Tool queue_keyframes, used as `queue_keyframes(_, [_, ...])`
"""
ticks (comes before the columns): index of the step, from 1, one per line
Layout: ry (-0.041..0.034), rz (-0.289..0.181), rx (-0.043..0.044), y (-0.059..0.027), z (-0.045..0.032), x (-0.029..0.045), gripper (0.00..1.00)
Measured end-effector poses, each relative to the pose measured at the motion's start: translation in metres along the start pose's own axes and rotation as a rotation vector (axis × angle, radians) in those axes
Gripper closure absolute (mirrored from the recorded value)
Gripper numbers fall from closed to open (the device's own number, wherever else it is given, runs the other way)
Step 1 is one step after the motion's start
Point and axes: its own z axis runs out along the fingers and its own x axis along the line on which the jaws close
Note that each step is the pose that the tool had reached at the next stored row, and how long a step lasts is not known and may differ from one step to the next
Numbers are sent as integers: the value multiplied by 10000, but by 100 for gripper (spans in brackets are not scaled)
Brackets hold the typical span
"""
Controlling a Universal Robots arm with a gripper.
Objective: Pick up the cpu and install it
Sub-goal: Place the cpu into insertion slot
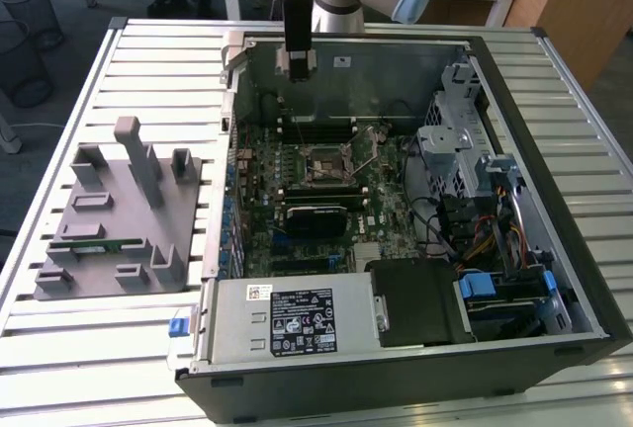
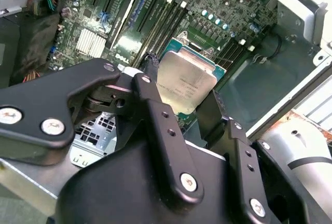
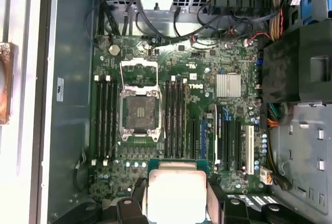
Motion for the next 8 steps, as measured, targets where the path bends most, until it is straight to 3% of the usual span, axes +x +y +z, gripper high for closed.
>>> queue_keyframes(8, [-14, 118, 7, 73, 14, 5, 46])
